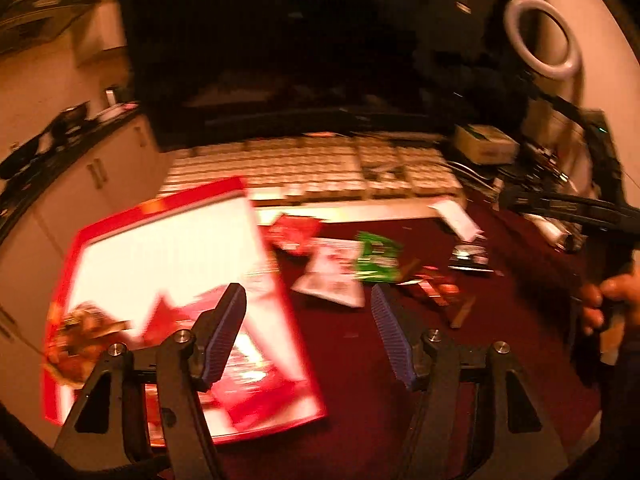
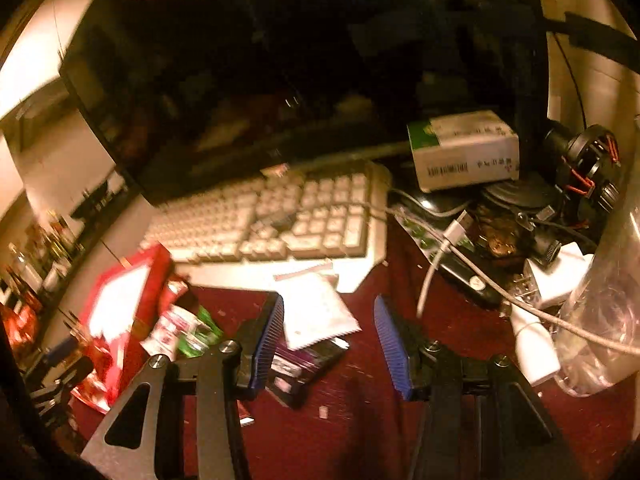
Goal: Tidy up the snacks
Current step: 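Move both tools back toward the remaining snack pile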
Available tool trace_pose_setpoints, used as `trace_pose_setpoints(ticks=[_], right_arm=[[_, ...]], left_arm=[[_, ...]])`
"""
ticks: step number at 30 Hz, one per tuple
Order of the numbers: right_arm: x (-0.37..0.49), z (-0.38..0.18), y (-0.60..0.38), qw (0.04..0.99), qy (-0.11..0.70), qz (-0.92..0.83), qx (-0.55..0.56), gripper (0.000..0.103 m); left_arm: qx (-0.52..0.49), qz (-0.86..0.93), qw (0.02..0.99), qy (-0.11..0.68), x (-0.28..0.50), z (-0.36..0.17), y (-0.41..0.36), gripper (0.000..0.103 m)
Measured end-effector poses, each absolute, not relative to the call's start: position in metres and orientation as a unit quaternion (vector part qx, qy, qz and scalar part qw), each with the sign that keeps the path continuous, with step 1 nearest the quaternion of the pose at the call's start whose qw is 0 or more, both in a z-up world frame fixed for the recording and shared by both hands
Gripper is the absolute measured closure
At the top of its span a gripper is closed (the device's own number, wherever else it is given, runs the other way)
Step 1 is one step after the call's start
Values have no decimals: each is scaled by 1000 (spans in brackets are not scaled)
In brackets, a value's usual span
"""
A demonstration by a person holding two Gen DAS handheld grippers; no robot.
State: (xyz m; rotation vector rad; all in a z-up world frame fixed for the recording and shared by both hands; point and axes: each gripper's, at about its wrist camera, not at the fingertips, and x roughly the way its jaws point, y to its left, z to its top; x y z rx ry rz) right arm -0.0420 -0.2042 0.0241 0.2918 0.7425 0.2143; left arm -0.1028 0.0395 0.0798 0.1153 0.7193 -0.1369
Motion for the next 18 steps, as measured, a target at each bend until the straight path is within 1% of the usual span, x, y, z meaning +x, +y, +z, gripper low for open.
trace_pose_setpoints(ticks=[6,8,9,12,13,15,16,18], right_arm=[[-20,12,-188,894,414,118,124,53],[-10,11,-177,889,428,120,107,39],[-1,8,-170,882,444,122,97,37],[14,1,-154,872,466,126,74,36],[18,-2,-149,873,469,118,58,34],[21,-9,-145,874,472,106,38,34],[20,-15,-146,878,465,107,38,36],[14,-16,-146,885,453,100,29,56]], left_arm=[[70,-90,913,392,-87,63,-13,38],[62,-86,906,409,-82,56,-22,38],[55,-83,904,416,-80,53,-24,38],[39,-72,900,428,-77,47,-26,38],[36,-70,900,429,-76,47,-26,38],[25,-66,899,431,-76,47,-25,38],[22,-66,899,432,-76,46,-27,38],[18,-63,896,439,-75,43,-31,32]])
